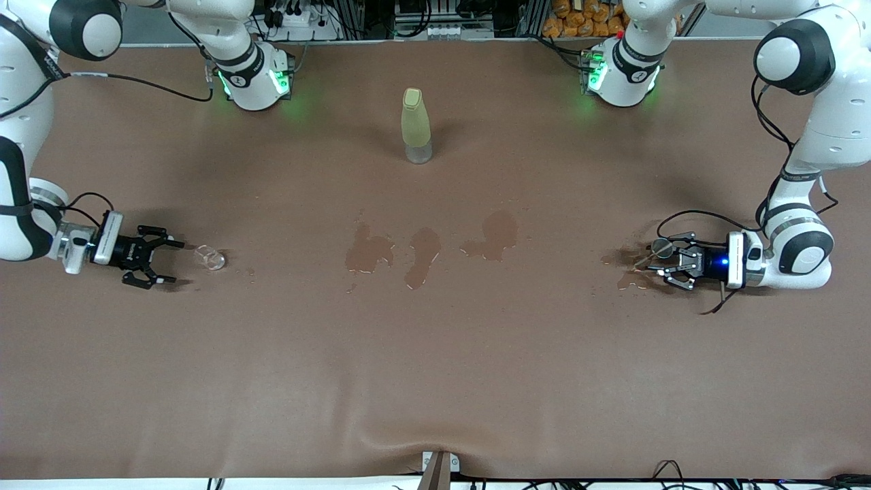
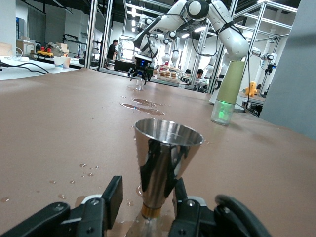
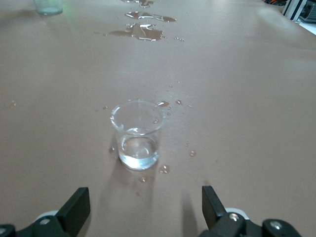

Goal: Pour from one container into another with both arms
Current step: 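Grasp the glass cup with the right gripper while the left gripper holds the jigger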

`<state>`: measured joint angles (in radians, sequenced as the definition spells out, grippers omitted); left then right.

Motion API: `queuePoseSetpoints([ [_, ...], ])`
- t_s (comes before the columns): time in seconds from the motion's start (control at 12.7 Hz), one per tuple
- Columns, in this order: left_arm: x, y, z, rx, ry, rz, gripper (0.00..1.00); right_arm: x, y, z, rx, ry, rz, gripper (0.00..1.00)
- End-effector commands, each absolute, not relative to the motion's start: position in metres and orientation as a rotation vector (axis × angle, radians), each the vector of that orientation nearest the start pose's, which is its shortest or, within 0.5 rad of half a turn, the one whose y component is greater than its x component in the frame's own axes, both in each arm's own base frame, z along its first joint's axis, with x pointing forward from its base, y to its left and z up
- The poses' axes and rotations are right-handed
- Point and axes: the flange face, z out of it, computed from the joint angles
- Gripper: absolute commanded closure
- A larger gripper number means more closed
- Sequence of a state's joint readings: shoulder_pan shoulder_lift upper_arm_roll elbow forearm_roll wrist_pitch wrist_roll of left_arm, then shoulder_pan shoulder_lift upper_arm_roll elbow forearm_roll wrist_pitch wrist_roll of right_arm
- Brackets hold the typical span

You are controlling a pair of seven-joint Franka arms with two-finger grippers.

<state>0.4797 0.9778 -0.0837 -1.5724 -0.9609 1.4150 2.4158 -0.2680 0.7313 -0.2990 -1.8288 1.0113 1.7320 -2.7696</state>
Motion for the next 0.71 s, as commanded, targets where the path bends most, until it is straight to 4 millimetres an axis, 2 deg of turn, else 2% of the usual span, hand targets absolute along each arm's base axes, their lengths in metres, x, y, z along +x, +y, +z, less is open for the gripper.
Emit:
queuePoseSetpoints([
  [0.0,0.570,0.135,0.083,1.258,-1.224,0.914,0.51,0.503,-0.231,0.109,-1.520,-1.774,-1.075,0.00],
  [0.24,0.570,0.137,0.084,1.256,-1.227,0.918,0.59,0.492,-0.222,0.099,-1.440,-1.748,-1.111,0.00],
  [0.47,0.570,0.138,0.085,1.255,-1.229,0.924,0.60,0.486,-0.217,0.091,-1.385,-1.730,-1.152,0.00],
  [0.63,0.569,0.138,0.084,1.254,-1.229,0.924,0.63,0.484,-0.215,0.085,-1.367,-1.727,-1.195,0.00],
])
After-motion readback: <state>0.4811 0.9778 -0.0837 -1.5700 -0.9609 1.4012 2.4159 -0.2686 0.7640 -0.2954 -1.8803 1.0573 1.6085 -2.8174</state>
